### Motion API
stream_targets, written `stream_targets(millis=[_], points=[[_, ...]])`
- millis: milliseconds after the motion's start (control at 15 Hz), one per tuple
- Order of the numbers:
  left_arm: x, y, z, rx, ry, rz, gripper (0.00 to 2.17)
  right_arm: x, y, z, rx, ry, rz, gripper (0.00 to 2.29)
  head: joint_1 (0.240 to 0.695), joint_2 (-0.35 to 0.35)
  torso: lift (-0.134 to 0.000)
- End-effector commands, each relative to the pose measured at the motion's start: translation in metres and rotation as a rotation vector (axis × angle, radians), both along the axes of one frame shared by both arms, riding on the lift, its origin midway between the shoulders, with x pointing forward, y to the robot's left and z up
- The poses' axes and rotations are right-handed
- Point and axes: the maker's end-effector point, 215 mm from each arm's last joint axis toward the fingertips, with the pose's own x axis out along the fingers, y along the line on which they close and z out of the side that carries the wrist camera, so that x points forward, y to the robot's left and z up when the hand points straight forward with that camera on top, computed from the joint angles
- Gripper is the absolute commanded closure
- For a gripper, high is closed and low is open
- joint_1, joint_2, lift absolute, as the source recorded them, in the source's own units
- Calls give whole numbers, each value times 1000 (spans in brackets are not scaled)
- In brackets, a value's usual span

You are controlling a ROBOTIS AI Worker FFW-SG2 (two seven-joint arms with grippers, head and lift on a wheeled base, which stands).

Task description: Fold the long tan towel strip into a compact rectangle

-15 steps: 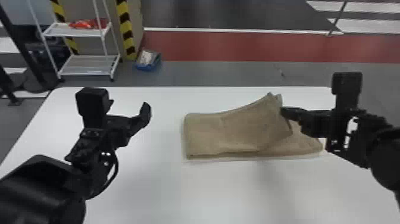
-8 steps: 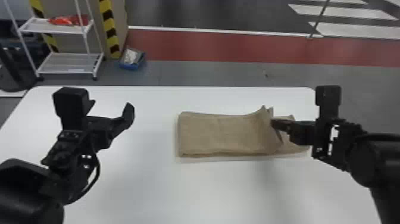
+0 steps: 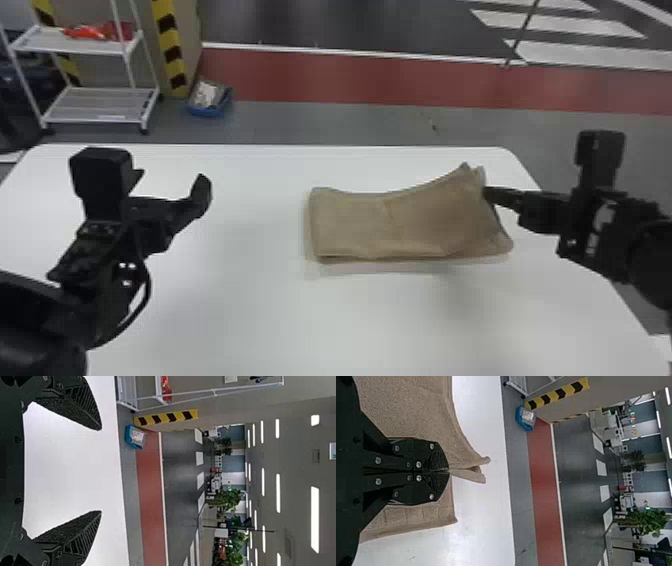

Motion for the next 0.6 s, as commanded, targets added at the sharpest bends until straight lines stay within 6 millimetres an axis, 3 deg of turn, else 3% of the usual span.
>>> stream_targets(millis=[0, 133, 267, 467, 533], points=[[0, 2, -3, 0, 4, 2, 151, 0, -9, -33, -13, 55, -20, 1146, 695, -163, -128], [0, 1, -3, 0, 4, 2, 151, 6, -5, -41, -3, 50, -10, 1146, 695, -171, -128], [0, 2, -2, 1, 2, 3, 151, 5, -3, -36, 12, 38, 2, 1146, 695, -168, -128], [1, 3, -4, 2, 4, 6, 151, 5, -9, 1, 28, -37, 2, 1146, 695, -165, -128], [0, 2, -5, 4, 6, 4, 151, 3, -22, 10, 42, -52, -18, 1146, 695, -166, -128]])
